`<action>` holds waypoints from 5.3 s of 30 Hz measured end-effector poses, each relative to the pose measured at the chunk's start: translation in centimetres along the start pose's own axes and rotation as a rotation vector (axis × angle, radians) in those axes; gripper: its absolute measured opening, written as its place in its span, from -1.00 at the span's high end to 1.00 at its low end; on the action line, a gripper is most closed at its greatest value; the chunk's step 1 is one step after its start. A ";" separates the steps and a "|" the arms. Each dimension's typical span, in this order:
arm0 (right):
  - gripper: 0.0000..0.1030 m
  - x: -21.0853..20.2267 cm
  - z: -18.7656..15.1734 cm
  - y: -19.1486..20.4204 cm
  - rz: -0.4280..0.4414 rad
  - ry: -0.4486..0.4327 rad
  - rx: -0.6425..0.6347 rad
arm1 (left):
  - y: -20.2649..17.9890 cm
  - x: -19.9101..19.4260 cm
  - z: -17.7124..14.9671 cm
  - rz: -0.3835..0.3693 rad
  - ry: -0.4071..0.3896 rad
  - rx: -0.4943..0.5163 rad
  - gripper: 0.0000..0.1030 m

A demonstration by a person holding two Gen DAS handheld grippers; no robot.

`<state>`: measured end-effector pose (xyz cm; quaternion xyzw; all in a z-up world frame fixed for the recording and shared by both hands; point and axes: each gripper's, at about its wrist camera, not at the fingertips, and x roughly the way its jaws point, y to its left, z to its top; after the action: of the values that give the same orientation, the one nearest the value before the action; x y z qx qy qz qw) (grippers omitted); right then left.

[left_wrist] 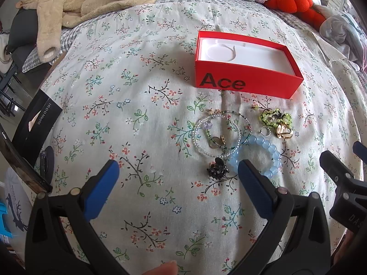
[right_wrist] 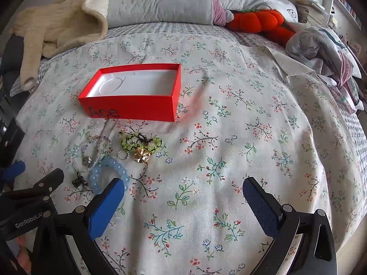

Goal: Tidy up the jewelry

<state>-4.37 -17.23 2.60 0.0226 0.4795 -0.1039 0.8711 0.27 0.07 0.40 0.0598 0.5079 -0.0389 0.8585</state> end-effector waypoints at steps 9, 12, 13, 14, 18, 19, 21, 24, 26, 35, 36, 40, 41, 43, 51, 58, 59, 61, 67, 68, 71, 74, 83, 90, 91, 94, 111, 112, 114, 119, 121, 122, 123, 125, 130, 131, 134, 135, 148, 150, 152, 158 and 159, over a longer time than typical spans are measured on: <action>-1.00 0.2 -0.1 -0.1 0.004 0.008 0.008 | 0.0 -0.3 0.0 -0.003 -0.006 0.001 -1.00; -1.00 0.2 -0.2 -0.1 0.003 0.008 0.009 | -0.1 -0.3 0.0 -0.003 -0.007 0.000 -1.00; -1.00 0.2 -0.2 -0.1 0.003 0.007 0.009 | -0.1 -0.4 0.1 -0.003 -0.007 0.000 -1.00; -1.00 0.2 -0.2 -0.1 0.002 0.008 0.011 | -0.1 -0.4 0.1 -0.004 -0.008 -0.001 -1.00; -1.00 0.2 -0.1 -0.2 0.001 0.009 0.013 | -0.1 -0.3 0.1 -0.004 -0.008 0.000 -1.00; -1.00 0.3 -0.1 -0.2 0.000 0.009 0.014 | -0.1 -0.3 0.1 -0.004 -0.009 -0.001 -1.00; -1.00 0.3 -0.1 -0.2 0.000 0.009 0.017 | -0.3 -0.4 0.2 -0.006 -0.010 -0.001 -1.00; -1.00 0.3 -0.1 -0.3 0.000 0.009 0.016 | -0.2 -0.4 0.4 -0.007 -0.012 -0.001 -1.00; -1.00 0.4 -0.1 -0.3 0.001 0.010 0.014 | 0.2 -0.5 0.1 -0.008 -0.014 -0.003 -1.00; -1.00 0.4 -0.1 -0.3 0.000 0.010 0.014 | 0.2 -0.7 0.3 -0.009 -0.016 -0.005 -1.00; -1.00 0.4 -0.1 -0.3 0.000 0.011 0.014 | 0.2 -0.7 0.4 -0.008 -0.016 -0.005 -1.00; -1.00 0.4 -0.1 -0.2 0.000 0.011 0.016 | 0.2 -0.5 0.0 -0.007 -0.016 -0.005 -1.00; -1.00 0.5 -0.1 -0.2 0.001 0.012 0.016 | 0.2 -0.5 0.0 -0.007 -0.016 -0.005 -1.00; -1.00 0.5 -0.2 -0.2 0.000 0.012 0.016 | 0.2 -0.5 0.1 -0.008 -0.016 -0.004 -1.00; -1.00 0.5 -0.2 -0.2 0.000 0.013 0.016 | 0.2 -0.5 0.1 -0.008 -0.015 -0.003 -1.00; -1.00 0.5 -0.2 -0.2 0.000 0.014 0.017 | 0.2 -0.6 0.2 -0.007 -0.016 -0.005 -1.00; -1.00 0.6 -0.3 -0.2 0.000 0.014 0.017 | 0.1 -0.6 0.1 -0.007 -0.016 -0.004 -1.00; -1.00 0.6 -0.4 -0.2 0.000 0.014 0.017 | 0.1 -0.6 0.1 -0.008 -0.016 -0.002 -1.00; -1.00 0.6 -0.3 -0.2 0.000 0.014 0.018 | 0.1 -0.6 0.2 -0.010 -0.016 -0.003 -1.00; -1.00 0.6 -0.4 -0.2 0.000 0.015 0.018 | 0.1 -0.6 0.2 -0.011 -0.017 -0.003 -1.00; -1.00 0.7 -0.4 -0.2 0.000 0.016 0.018 | 0.0 -0.7 0.1 -0.010 -0.020 0.000 -1.00; -1.00 0.7 -0.4 -0.3 0.000 0.016 0.021 | -0.2 -0.8 0.2 -0.016 -0.024 0.002 -1.00; -1.00 0.7 -0.1 -0.2 0.006 0.023 0.009 | 0.0 -1.1 0.4 -0.033 -0.037 -0.011 -1.00; -1.00 0.4 1.1 -0.5 0.038 0.042 0.029 | 0.6 -1.2 1.7 -0.094 -0.013 -0.010 -1.00; -1.00 0.3 1.4 -0.6 0.046 0.047 0.035 | 0.9 -1.2 2.1 -0.102 -0.007 -0.012 -1.00; -1.00 0.1 2.6 -1.1 0.057 0.059 0.038 | 1.3 -0.7 3.6 -0.156 0.039 0.009 -1.00; -1.00 5.9 5.5 -1.7 0.123 0.228 0.031 | 1.3 6.6 5.1 -0.333 0.244 0.011 0.52; -1.00 6.3 5.6 -1.6 0.123 0.238 0.032 | 1.2 7.0 5.1 -0.322 0.251 0.014 0.60; -1.00 6.8 5.7 -1.6 0.122 0.252 0.033 | 1.1 7.5 5.0 -0.303 0.262 0.020 0.65; -1.00 7.6 6.0 -1.6 0.128 0.268 0.041 | 0.8 8.2 4.5 -0.265 0.270 0.043 0.85; -1.00 7.8 6.3 -1.5 0.129 0.268 0.047 | 0.7 8.2 4.5 -0.258 0.264 0.045 0.90; -1.00 7.9 6.5 -1.6 0.130 0.268 0.053 | 0.7 8.1 4.5 -0.257 0.261 0.043 0.90; -0.98 8.0 6.6 -1.6 0.135 0.267 0.058 | 0.7 7.9 4.5 -0.255 0.256 0.043 0.91; -0.90 8.2 6.8 -1.4 0.157 0.275 0.067 | 0.4 7.6 4.7 -0.257 0.241 0.045 0.91; -0.23 9.5 7.0 -1.3 0.215 0.311 0.125 | 0.7 6.1 4.9 -0.270 0.204 0.048 0.91; -0.11 9.8 7.1 -1.3 0.225 0.318 0.132 | 0.8 5.9 5.0 -0.274 0.199 0.047 0.91; 0.22 10.3 7.3 -0.9 0.244 0.321 0.135 | 1.1 5.5 5.0 -0.280 0.186 0.043 0.91; 0.33 10.5 7.3 -0.6 0.252 0.325 0.136 | 1.2 5.5 5.0 -0.282 0.185 0.042 0.91; 0.86 10.6 7.4 0.4 0.319 0.317 0.186 | 1.8 3.3 5.5 -0.315 0.129 0.006 0.91; 0.87 9.9 7.4 0.2 0.317 0.303 0.183 | 1.7 2.8 5.7 -0.325 0.115 0.003 0.91; 0.87 9.4 7.6 0.2 0.324 0.290 0.185 | 1.7 2.3 5.8 -0.334 0.101 -0.002 0.91; 0.87 7.6 8.1 -0.3 0.352 0.248 0.192 | 1.6 0.9 6.2 -0.360 0.061 -0.013 0.91; 0.87 7.4 8.2 -0.3 0.360 0.243 0.195 | 1.5 0.7 6.3 -0.365 0.056 -0.015 0.91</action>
<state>6.17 -19.87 0.86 0.2042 0.5566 0.0110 0.8052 6.25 0.71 2.93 -0.0385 0.5342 -0.1885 0.8232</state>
